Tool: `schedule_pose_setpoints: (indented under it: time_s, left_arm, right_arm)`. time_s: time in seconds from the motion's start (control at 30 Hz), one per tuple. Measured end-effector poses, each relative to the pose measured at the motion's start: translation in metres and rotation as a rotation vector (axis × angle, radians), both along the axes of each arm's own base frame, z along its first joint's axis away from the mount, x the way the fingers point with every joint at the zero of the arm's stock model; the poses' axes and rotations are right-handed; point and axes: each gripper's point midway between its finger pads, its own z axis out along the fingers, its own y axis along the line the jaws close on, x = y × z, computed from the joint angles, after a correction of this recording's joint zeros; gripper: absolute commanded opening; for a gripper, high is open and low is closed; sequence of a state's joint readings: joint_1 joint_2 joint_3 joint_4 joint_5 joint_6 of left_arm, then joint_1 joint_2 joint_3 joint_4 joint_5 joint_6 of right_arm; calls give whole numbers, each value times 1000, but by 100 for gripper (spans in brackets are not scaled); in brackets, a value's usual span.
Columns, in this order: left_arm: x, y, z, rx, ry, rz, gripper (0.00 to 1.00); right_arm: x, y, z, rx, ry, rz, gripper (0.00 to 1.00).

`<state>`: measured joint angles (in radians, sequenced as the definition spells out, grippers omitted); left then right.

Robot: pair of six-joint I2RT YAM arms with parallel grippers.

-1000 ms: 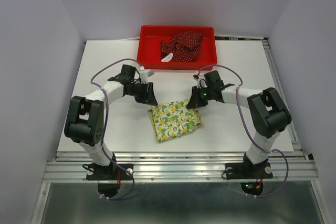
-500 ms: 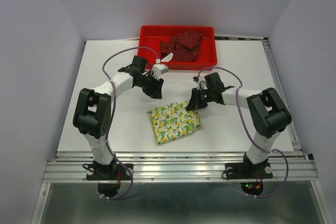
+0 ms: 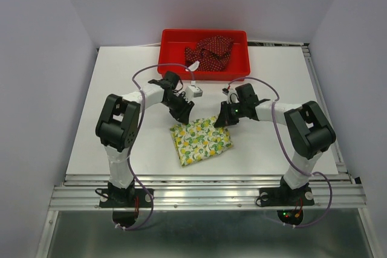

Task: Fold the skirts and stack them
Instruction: Fold the skirt

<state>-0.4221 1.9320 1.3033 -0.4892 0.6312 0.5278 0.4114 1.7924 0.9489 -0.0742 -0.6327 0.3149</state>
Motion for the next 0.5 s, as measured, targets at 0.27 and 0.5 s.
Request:
schedule_pose_setpoints:
  time_s: [0.27,0.5]
  left_arm:
    - [-5,3,-2,9,6,-19,0]
    - [-14,11,5,7,30,-23,0]
  right_arm:
    - [0,0,0,3,9,-9,5]
    - [3,-3,2,13,34,-45,4]
